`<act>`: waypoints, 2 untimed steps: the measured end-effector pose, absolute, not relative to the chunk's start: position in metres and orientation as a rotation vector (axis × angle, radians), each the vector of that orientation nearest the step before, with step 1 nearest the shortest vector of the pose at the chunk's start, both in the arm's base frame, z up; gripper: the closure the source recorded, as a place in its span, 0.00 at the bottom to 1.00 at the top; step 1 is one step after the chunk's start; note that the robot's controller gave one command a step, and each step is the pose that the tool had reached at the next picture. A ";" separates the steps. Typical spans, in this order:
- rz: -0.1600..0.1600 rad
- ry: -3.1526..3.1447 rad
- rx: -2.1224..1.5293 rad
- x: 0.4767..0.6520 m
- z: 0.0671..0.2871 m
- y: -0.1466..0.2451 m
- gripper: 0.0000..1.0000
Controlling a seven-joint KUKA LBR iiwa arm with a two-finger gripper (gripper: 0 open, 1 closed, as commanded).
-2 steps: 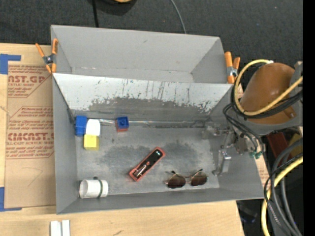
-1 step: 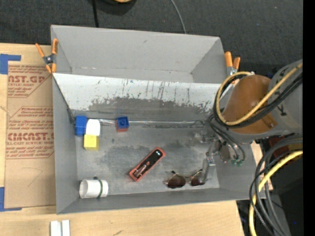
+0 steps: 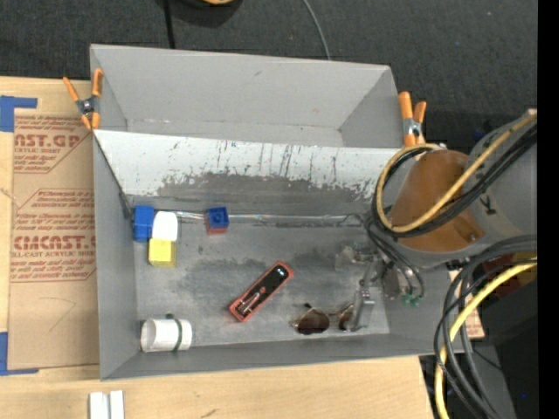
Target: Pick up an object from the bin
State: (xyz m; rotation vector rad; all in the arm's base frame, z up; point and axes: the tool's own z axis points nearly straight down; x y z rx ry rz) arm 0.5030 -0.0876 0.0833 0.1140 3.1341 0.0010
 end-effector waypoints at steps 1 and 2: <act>-0.001 3.134 0.004 0.490 0.072 -0.090 0.00; 0.001 3.133 0.101 0.495 0.070 -0.039 1.00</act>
Offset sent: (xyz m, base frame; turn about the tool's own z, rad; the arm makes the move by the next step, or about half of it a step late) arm -0.0086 0.0477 -0.0133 -0.0074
